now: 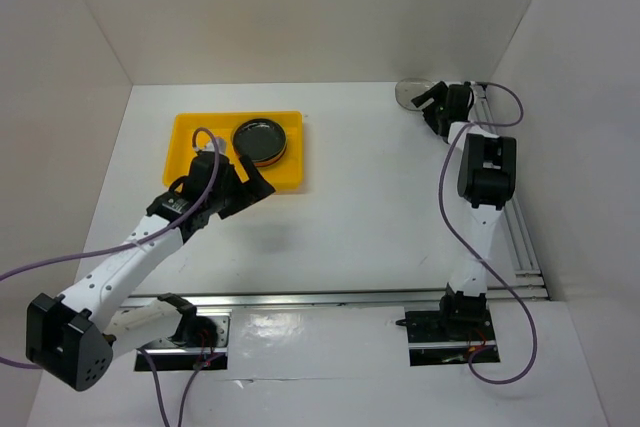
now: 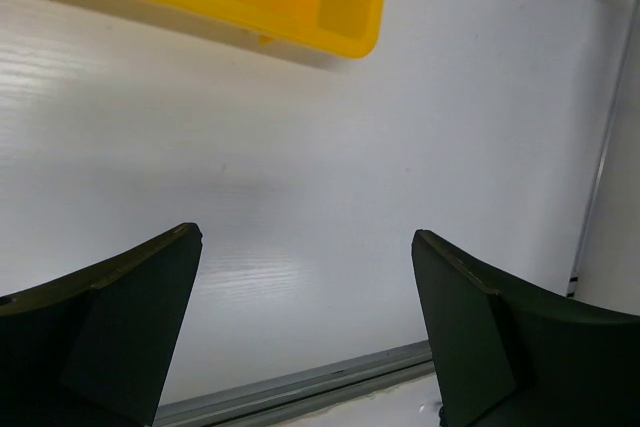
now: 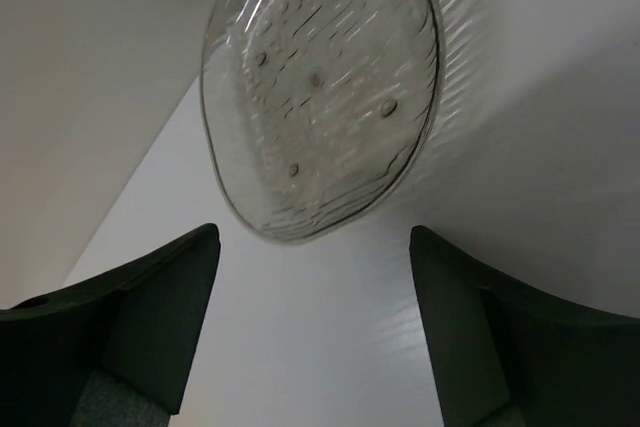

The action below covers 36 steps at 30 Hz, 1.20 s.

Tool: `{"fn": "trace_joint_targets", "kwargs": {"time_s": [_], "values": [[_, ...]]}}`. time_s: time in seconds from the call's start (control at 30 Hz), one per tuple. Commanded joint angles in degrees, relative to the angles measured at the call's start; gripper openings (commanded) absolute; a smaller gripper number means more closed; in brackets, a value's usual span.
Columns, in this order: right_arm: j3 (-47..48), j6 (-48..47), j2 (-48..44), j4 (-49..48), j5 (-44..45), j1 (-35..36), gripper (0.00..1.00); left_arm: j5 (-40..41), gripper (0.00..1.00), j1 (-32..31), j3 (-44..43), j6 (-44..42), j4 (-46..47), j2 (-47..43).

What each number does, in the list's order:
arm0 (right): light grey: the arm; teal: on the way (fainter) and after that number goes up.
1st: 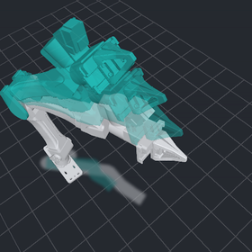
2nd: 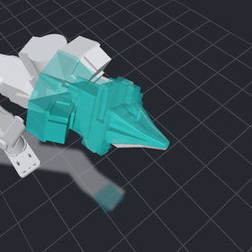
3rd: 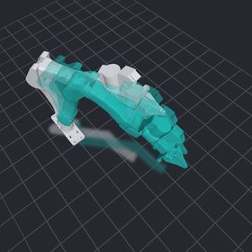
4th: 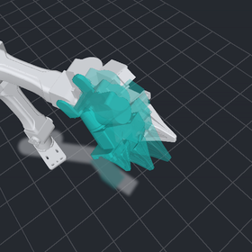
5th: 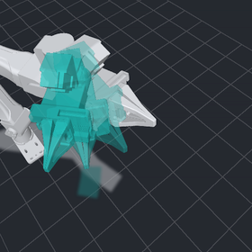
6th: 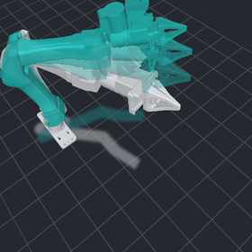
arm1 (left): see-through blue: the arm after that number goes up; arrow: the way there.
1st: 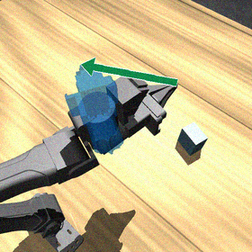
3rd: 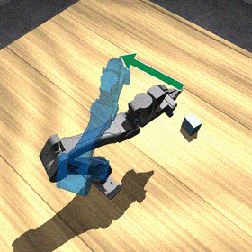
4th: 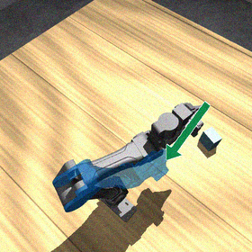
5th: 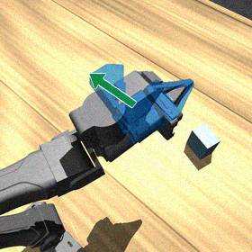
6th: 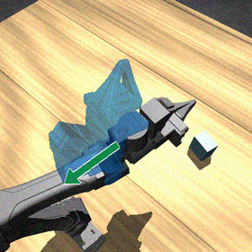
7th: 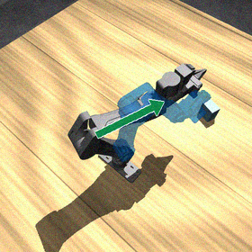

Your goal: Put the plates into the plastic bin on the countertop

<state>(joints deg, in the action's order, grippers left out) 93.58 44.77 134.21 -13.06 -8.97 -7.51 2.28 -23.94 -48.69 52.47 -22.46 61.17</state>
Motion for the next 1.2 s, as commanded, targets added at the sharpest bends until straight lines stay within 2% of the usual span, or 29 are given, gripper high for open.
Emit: {"fn": "trace_joint_targets", "kwargs": {"time_s": [0.0, 0.13, 0.3, 0.47, 0.77, 0.8, 0.9, 0.93, 0.97, 1.03, 1.1, 1.17], "values": [[5.6, 1.2, 6.0, 11.9, 4.7, -0.2, 0.83, 3.4, 1.0, -0.1, 1.1, -0.5, -1.5, -0.9], [11.5, 1.2, 10.3, 18.5, 8.5, -0.2, 0.65, 3.4, 1.0, -0.1, 1.1, -1.0, -2.1, -0.9], [10.7, 1.8, 10.3, 20.0, 11.5, 0.3, 0.49, 0.0, 1.0, 4.3, 1.7, -2.6, -1.5, -0.9], [15.3, 2.3, 14.0, 23.1, 11.4, -0.2, 0.41, -2.3, 1.0, 6.4, 3.9, -3.2, 0.5, -1.9], [18.6, 5.6, 16.4, 25.2, 8.9, -0.8, 0.33, -5.8, 1.0, 10.1, 5.5, -4.4, 1.0, -3.2], [18.7, 5.6, 17.0, 25.2, 8.1, -1.4, 0.25, -6.3, 1.0, 10.1, 5.5, -4.4, 1.0, -3.2], [19.3, 6.2, 17.0, 25.9, 6.6, -1.4, 0.16, -6.8, 1.0, 10.8, 5.5, -4.9, 0.4, -3.2], [19.3, 6.2, 17.0, 26.5, 6.6, -1.4, 0.04, -6.9, 1.0, 10.8, 5.5, -4.9, 0.4, -3.2], [18.7, 6.2, 16.5, 26.5, 6.6, -1.4, 0.0, -7.6, 1.0, 10.8, 5.0, -4.9, 0.4, -3.2], [16.9, 5.3, 13.8, 26.0, 5.1, -1.4, 0.0, -8.8, 1.0, 10.8, 5.0, -6.3, 1.4, -3.2], [10.8, 3.3, 10.0, 23.8, 5.1, -1.4, 0.0, -11.2, 1.0, 9.4, 4.3, -8.3, 4.7, -2.5], [4.3, 1.0, 2.0, 21.0, 5.1, 0.4, 0.0, -13.7, 1.0, 8.2, 3.1, -9.4, 8.5, -1.2]]}}
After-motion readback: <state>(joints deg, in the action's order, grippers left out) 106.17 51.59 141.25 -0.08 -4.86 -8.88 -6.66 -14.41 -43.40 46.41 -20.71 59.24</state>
